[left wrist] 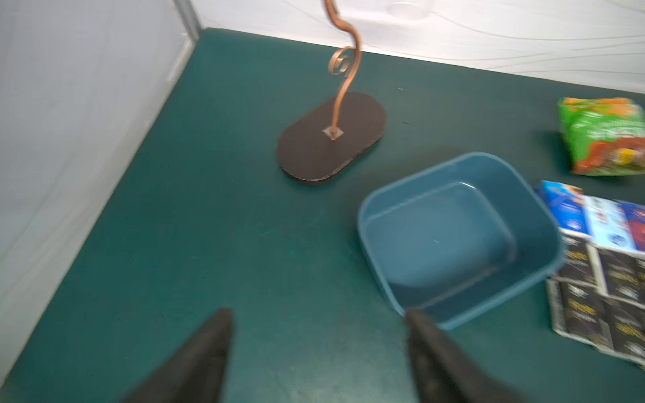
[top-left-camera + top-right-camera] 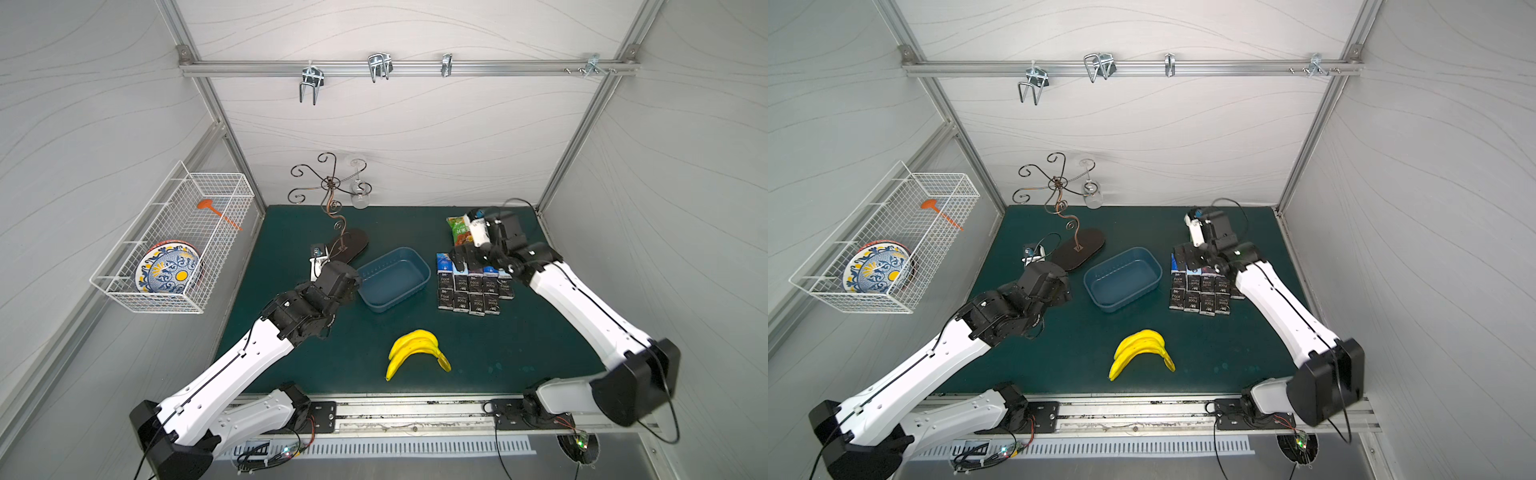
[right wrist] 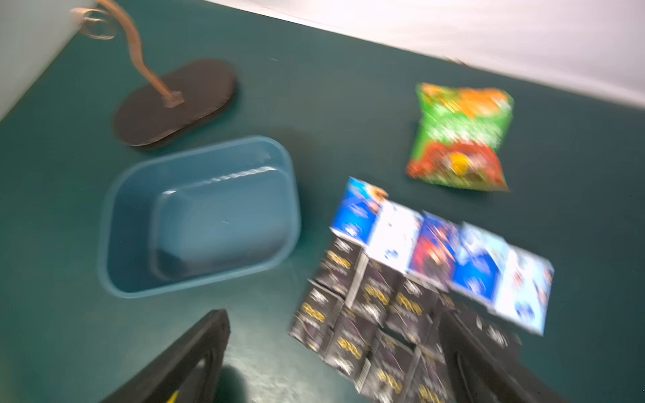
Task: Take the pocket tissues out of the storage box
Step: Reset both arms
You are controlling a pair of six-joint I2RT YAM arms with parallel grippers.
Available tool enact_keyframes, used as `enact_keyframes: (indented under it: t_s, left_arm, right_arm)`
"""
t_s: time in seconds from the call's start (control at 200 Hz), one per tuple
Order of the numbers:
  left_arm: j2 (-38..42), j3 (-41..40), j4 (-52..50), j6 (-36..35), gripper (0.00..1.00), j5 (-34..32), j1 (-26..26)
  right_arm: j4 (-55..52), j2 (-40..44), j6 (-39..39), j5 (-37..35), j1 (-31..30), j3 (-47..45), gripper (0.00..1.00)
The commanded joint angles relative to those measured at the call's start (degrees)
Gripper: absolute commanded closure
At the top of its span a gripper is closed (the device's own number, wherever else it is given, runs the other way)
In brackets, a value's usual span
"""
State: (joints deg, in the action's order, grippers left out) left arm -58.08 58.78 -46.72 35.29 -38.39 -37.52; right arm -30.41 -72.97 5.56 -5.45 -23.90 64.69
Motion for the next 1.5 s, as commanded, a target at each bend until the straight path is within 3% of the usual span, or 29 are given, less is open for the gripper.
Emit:
enact_keyframes:
  t_s: [0.0, 0.09, 0.22, 0.275, 0.365, 0.42, 0.51, 0.62, 0.715, 0.86, 0.976, 1.026, 1.056, 1.111, 1.126, 1.181, 1.251, 1.346, 1.396, 1.496]
  left_arm:
    - [-1.5, -1.4, 4.5, 1.6, 0.0, -5.5, 2.7]
    - [-3.0, -3.1, 7.2, 3.0, 0.0, -7.5, 5.0]
    - [-6.1, -6.1, 11.9, 5.9, 0.0, -19.3, 5.9]
    - [-7.1, -7.0, 14.8, 2.7, 0.0, -21.1, 6.9]
    - [-8.0, -11.7, 27.2, -9.0, 0.0, -21.3, 9.8]
    - [-8.6, -17.5, 40.5, -17.6, 0.0, -18.6, 12.6]
    - [-10.1, -26.7, 58.4, -28.5, 0.01, -8.8, 17.6]
    - [-16.4, -31.7, 69.9, -30.4, 0.01, 0.5, 24.7]
    - [-21.8, -32.5, 79.4, -33.2, 0.01, 0.2, 25.9]
    - [-26.9, -34.4, 93.6, -40.0, 0.01, 13.5, 28.2]
    - [-28.5, -34.5, 92.8, -34.0, 0.05, 22.2, 35.1]
    - [-30.2, -36.9, 98.9, -32.9, 0.07, 26.4, 37.1]
    - [-32.0, -37.9, 103.5, -33.9, 0.06, 26.6, 37.2]
    - [-30.3, -35.5, 94.9, -33.9, 0.06, 28.4, 37.2]
    - [-30.2, -34.6, 93.4, -33.9, 0.02, 28.8, 37.2]
    - [-31.6, -35.5, 98.0, -34.4, 0.0, 28.6, 37.3]
    - [-30.5, -34.7, 94.3, -33.9, 0.0, 29.0, 37.3]
    - [-30.9, -34.9, 95.5, -34.1, 0.0, 28.9, 37.3]
    - [-30.8, -34.9, 95.2, -34.0, 0.0, 29.0, 37.3]
    - [-30.9, -34.9, 95.1, -34.1, 0.0, 29.1, 37.2]
  right_arm:
    - [10.2, 5.6, 4.3, -4.7, 4.0, -11.7, 0.01]
    - [17.4, 9.8, 2.4, -5.9, 6.4, -19.6, 0.01]
    - [22.8, 8.8, 4.4, -0.7, 13.4, -23.7, 0.01]
    - [23.4, 8.8, 5.4, -2.2, 14.9, -24.5, 0.01]
    - [27.8, 11.4, 4.2, -2.8, 14.9, -27.9, 0.01]
    - [29.3, 11.9, 3.4, -4.7, 15.2, -29.0, 0.01]
    - [31.4, 10.3, 1.6, -7.5, 16.6, -29.6, 0.01]
    - [37.2, 8.5, -0.7, -8.1, 17.7, -31.7, 0.01]
    - [44.3, 7.2, -1.7, -7.5, 18.6, -34.5, 0.01]
    - [55.3, 3.3, -1.7, -5.3, 21.0, -38.0, 0.01]
    - [62.4, -1.4, -0.9, -3.9, 21.7, -39.5, 0.01]
    - [65.9, -3.0, 0.3, -3.1, 21.8, -40.6, 0.01]
    - [69.1, -4.5, 0.6, -2.6, 21.9, -41.3, 0.01]
    - [67.5, -7.1, 0.9, -3.1, 21.9, -39.4, 0.01]
    - [67.7, -7.9, 0.9, -3.1, 22.0, -39.3, 0.01]
    - [70.7, -10.5, 1.1, -3.3, 21.9, -40.1, 0.01]
    - [71.7, -11.8, 1.4, -4.7, 21.3, -39.8, 0.01]
    - [72.8, -14.9, -2.3, -5.3, 18.4, -38.9, 0.01]
    - [79.3, -17.6, -5.5, -4.9, 16.9, -40.6, 0.01]
    - [79.1, -17.0, -5.3, -8.0, 15.7, -40.9, 0.01]
